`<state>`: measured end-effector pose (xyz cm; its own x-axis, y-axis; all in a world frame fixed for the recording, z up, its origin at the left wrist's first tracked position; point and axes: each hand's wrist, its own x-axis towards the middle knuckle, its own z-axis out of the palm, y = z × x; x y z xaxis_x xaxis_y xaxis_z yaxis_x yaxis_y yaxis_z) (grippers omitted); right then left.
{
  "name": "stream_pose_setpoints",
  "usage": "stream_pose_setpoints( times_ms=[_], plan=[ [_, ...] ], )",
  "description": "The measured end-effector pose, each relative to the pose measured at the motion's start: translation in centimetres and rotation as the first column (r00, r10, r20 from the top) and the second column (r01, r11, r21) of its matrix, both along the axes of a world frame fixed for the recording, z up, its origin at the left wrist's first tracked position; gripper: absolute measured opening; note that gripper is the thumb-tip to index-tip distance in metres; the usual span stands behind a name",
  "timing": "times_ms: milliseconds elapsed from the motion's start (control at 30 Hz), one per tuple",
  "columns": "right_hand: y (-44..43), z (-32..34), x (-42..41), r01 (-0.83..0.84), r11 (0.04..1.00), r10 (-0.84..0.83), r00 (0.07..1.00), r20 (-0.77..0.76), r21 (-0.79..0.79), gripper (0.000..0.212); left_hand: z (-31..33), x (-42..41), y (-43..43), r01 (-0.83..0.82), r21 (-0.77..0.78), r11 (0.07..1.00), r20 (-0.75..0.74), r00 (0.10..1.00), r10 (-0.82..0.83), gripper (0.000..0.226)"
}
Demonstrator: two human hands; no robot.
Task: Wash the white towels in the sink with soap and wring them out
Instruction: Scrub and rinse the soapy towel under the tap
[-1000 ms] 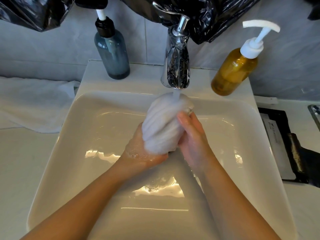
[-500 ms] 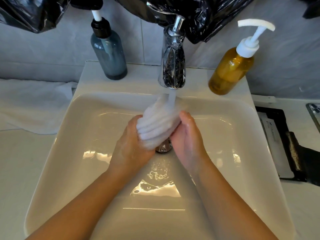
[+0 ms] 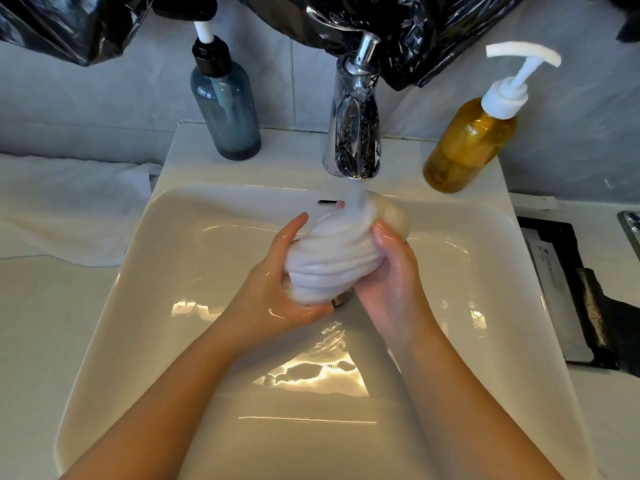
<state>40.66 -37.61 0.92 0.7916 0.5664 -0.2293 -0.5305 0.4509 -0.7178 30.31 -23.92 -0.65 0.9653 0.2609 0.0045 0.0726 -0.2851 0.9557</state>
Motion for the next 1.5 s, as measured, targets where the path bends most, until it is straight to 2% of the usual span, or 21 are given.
stream_pose_setpoints(
  times_ms=[67,133,233,333,367,467,500,567,667,733,867,967,1033,1133,1167,1233,1267,1333,1400,1500],
  plan=[
    [0.0,-0.2,0.2,-0.021,0.998,0.022,1.000,-0.006,0.054,0.103,-0.3,0.0,0.4,0.029,-0.017,0.999,-0.003,1.000,-0.029,0.101],
    [0.1,-0.5,0.2,-0.019,0.999,0.019,1.000,-0.006,0.047,0.102,-0.4,0.1,0.1,-0.035,0.013,0.999,-0.016,0.999,0.035,0.088],
    [0.4,-0.9,0.2,-0.010,1.000,0.010,1.000,0.013,-0.009,0.103,-0.9,0.1,-0.5,-0.167,0.156,0.974,0.011,0.986,0.167,0.073],
    [0.5,-1.2,0.0,-0.014,0.999,0.015,1.000,0.016,-0.048,0.107,-1.8,0.1,-0.3,-0.158,0.331,0.930,0.045,0.987,0.151,0.077],
    [0.4,-1.3,0.0,-0.012,0.999,0.012,1.000,0.013,-0.051,0.102,-1.7,0.1,-0.2,-0.147,0.358,0.922,0.033,0.989,0.145,0.078],
    [0.1,-1.4,0.2,-0.022,0.999,0.023,0.999,0.031,-0.047,0.069,-1.1,0.2,-0.4,-0.117,0.362,0.925,0.038,0.993,0.110,0.084],
    [0.0,-1.3,0.2,-0.031,0.999,0.033,0.999,0.041,-0.041,0.066,-1.1,0.3,-0.5,-0.117,0.352,0.929,0.059,0.993,0.103,0.086],
    [-0.1,-1.0,0.2,-0.057,0.997,0.060,0.997,0.058,-0.054,0.073,-1.2,0.3,-0.6,-0.133,0.340,0.931,0.083,0.990,0.111,0.094],
    [-0.5,-0.5,0.3,-0.100,0.990,0.112,0.986,0.124,-0.100,0.079,-1.1,0.2,-0.5,-0.115,0.265,0.958,-0.006,0.993,0.121,0.094],
    [-0.6,-0.3,0.3,-0.125,0.984,0.144,0.979,0.147,-0.129,0.080,-0.9,-0.1,-0.4,-0.119,0.237,0.964,-0.048,0.990,0.134,0.088],
    [-0.4,-0.3,0.1,-0.101,0.987,0.117,0.984,0.136,-0.122,0.088,-0.7,0.0,-0.3,-0.175,0.245,0.954,0.007,0.984,0.179,0.074],
    [0.1,-0.4,-0.2,-0.026,0.990,0.046,0.988,0.145,-0.137,0.090,-1.0,0.0,0.1,-0.231,0.275,0.933,0.005,0.971,0.238,0.072],
    [0.6,-0.6,-0.2,0.046,0.990,-0.030,0.992,0.119,-0.132,0.100,-1.0,0.1,0.3,-0.268,0.358,0.894,0.045,0.962,0.270,0.072],
    [1.1,-0.9,-0.4,0.107,0.990,-0.105,0.994,0.034,-0.093,0.115,-1.1,0.3,0.5,-0.247,0.465,0.850,0.142,0.969,0.203,0.073],
    [1.0,-0.9,-0.4,0.125,0.989,-0.125,0.992,0.007,-0.080,0.116,-1.2,0.4,0.5,-0.225,0.445,0.867,0.155,0.973,0.172,0.075],
    [0.6,-0.6,-0.4,0.166,0.984,-0.169,0.984,-0.053,-0.063,0.110,-0.8,0.4,0.4,-0.209,0.303,0.930,0.125,0.976,0.178,0.081],
    [0.4,-0.4,-0.3,0.184,0.981,-0.188,0.979,-0.080,-0.061,0.100,-0.5,0.4,0.3,-0.205,0.198,0.958,0.093,0.977,0.190,0.084],
    [-0.3,-0.2,0.2,0.192,0.980,-0.198,0.971,-0.136,-0.058,0.066,0.0,0.6,0.2,-0.206,-0.006,0.979,0.057,0.977,0.206,0.086],
    [-0.8,0.2,0.6,0.193,0.981,-0.193,0.967,-0.164,-0.019,0.049,0.2,1.0,-0.2,-0.256,-0.190,0.948,0.039,0.963,0.268,0.078],
    [-1.0,0.5,0.8,0.228,0.973,-0.218,0.956,-0.195,0.033,0.053,0.6,2.2,-1.8,-0.281,-0.536,0.796,-0.004,0.944,0.330,0.071]
  ],
)
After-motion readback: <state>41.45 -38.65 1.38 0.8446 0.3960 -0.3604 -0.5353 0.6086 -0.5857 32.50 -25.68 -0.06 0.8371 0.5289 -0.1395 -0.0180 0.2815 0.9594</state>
